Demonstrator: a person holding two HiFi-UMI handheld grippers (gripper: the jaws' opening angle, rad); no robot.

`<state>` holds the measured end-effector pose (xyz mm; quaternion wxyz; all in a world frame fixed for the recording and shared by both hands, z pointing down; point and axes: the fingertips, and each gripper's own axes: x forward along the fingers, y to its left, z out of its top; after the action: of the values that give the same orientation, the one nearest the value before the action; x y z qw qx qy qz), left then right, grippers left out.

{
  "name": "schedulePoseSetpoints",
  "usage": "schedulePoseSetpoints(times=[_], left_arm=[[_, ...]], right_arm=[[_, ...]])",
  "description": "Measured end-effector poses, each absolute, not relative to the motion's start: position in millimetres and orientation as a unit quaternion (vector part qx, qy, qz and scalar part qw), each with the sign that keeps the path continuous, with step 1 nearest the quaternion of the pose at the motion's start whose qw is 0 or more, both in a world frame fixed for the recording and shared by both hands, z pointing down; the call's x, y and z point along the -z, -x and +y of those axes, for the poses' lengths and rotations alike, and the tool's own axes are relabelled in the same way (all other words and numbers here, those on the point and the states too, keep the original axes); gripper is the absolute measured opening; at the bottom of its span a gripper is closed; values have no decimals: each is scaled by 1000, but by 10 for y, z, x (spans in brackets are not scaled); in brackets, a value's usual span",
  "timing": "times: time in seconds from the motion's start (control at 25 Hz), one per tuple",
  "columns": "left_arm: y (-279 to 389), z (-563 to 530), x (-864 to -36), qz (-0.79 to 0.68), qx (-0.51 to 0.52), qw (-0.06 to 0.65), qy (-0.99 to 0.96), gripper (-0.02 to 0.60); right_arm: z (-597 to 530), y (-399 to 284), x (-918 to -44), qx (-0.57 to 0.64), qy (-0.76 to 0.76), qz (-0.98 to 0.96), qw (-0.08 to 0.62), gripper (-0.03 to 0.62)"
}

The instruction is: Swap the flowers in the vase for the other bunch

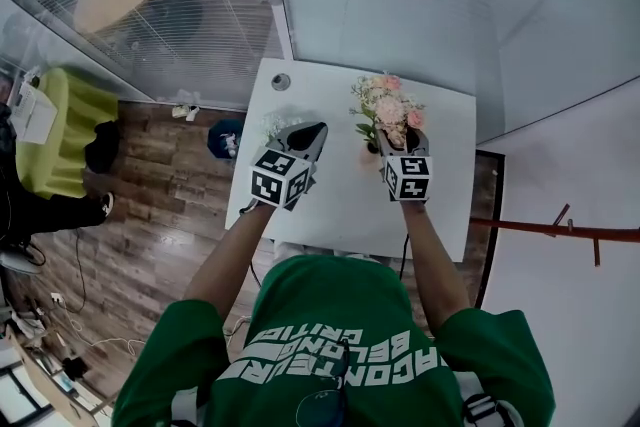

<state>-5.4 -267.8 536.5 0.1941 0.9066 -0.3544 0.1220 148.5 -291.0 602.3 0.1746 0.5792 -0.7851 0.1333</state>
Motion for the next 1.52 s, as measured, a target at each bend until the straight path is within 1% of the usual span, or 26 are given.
schedulePoseSetpoints(times=[0.48,0.64,1.12,1.24,1.44,1.52], left_arm=[[-452,-2532,-5480,-377,-120,197,-897,3],[-564,-2419,-5488,-392,-118,197,-891,3],[-550,-1997,-5414,-411,-115,196,-883,3],[-523,-1900,-5362,-408,-114,195,-884,3],[-433,-1549,-5240,-406,-106,195,-887,3],[-407,-1392,-5266,-404,-106,197,-887,3]], right_arm=[[-2666,-1705,-5975,-164,-496,-830,197,229],[-2561,-1875,-5950,-169,-481,-838,193,229],[-2091,-2144,-5821,-173,-480,-841,183,225],[-1970,-2155,-5741,-172,-485,-839,178,192],[-1652,-2118,-5578,-167,-499,-834,167,71],[-1509,-2096,-5544,-164,-502,-833,163,45]])
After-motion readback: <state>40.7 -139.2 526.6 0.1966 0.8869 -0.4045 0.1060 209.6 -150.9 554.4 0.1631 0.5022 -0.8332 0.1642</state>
